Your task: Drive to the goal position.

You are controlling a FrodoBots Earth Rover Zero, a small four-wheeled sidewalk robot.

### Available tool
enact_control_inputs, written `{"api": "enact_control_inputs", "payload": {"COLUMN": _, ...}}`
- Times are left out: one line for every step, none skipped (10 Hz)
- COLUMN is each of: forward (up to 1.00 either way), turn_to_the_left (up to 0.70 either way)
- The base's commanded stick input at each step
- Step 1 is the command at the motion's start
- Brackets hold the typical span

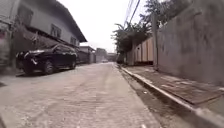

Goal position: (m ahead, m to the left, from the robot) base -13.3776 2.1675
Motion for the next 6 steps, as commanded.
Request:
{"api": "enact_control_inputs", "payload": {"forward": 0.7, "turn_to_the_left": -0.18}}
{"api": "enact_control_inputs", "payload": {"forward": 0.7, "turn_to_the_left": -0.03}}
{"api": "enact_control_inputs", "payload": {"forward": 0.7, "turn_to_the_left": 0.0}}
{"api": "enact_control_inputs", "payload": {"forward": 0.7, "turn_to_the_left": 0.0}}
{"api": "enact_control_inputs", "payload": {"forward": 0.7, "turn_to_the_left": 0.0}}
{"api": "enact_control_inputs", "payload": {"forward": 0.7, "turn_to_the_left": 0.0}}
